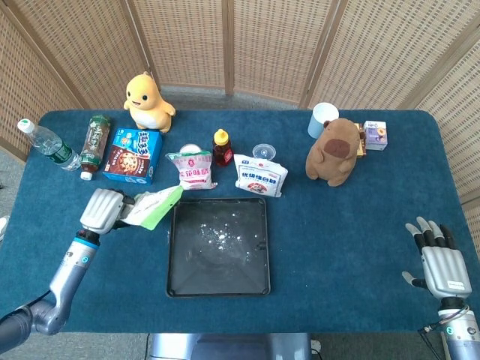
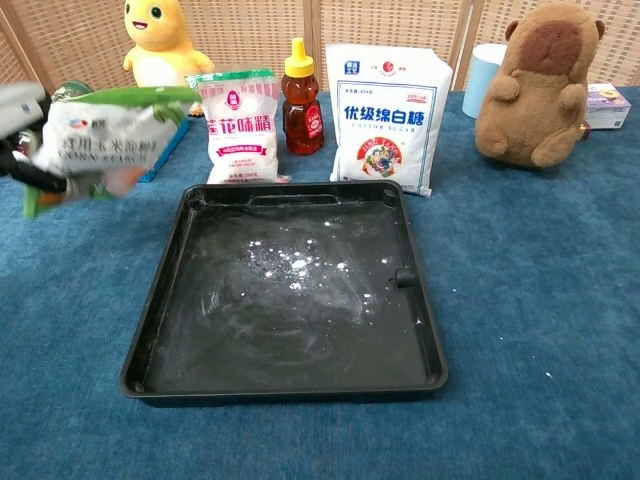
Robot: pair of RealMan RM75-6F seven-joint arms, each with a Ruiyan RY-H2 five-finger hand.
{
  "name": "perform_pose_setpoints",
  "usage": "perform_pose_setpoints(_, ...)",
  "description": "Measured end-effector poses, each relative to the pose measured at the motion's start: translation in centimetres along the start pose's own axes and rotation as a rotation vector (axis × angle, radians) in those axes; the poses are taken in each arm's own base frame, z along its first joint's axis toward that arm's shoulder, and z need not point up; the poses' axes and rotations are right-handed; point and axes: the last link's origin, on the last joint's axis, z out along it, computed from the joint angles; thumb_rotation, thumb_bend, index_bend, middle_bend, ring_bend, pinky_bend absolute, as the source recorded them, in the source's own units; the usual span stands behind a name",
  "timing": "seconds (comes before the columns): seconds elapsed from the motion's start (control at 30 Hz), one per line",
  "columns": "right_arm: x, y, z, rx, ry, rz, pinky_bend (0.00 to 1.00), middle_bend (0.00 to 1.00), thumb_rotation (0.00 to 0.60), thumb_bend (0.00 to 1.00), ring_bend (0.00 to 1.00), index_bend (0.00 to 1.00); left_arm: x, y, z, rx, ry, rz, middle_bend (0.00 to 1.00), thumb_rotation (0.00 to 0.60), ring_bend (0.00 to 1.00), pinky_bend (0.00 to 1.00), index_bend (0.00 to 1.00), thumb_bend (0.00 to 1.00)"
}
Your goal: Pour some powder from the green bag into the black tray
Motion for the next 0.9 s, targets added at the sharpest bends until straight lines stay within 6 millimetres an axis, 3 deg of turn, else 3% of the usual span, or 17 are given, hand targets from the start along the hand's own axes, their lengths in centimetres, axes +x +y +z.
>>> perform_pose_setpoints(0.07,0.0,0.0,0.0,0.001,-0.001,0.000,0.00,0.00,0.598,0.00,0.00,0.14,-0.8,-0.2,-0.2,0.012,-0.067,-0.042,0.02,0.599,0.06,0.21,0.03,0.13)
perform_pose_setpoints(0.1,0.0,-0.1,0.0,0.002,0.000,-0.001,0.00,0.00,0.598,0.00,0.00,0.14,-1.1,-0.2,-0.3,0.017,-0.094,-0.063,0.00,0.593,0.04,0.20,0.01,0.10)
perform_pose_setpoints(0.33,0.0,-0.1,-0.1,0.004,0.001,0.000,0.00,0.00,0.600,0.00,0.00,0.14,-1.4,-0.4,-1.5,0.031,-0.136,-0.173,0.00,0.468,0.00,0.18,0.00,0.00)
perform_pose_setpoints(0.47,0.1,-0.2,-0.1,0.008,0.000,0.001,0.00,0.00,0.600,0.00,0.00,0.14,-0.9,-0.6,-2.4,0.028,-0.120,-0.221,0.00,0.316,0.00,0.16,0.00,0.00)
perform_pose_setpoints(0.57,0.1,-0.3,-0.2,0.009,0.001,0.003,0.00,0.00,0.600,0.00,0.00,0.14,-0.4,-0.8,-3.3,0.025,-0.117,-0.239,0.00,0.256,0.00,0.14,0.00,0.00)
perform_pose_setpoints(0.9,0.5,-0.4,-0.4,0.018,0.005,0.015,0.00,0.00,0.600,0.00,0.00,0.14,2.3,-2.2,-5.7,0.047,-0.056,-0.145,0.00,0.267,0.00,0.14,0.00,0.00)
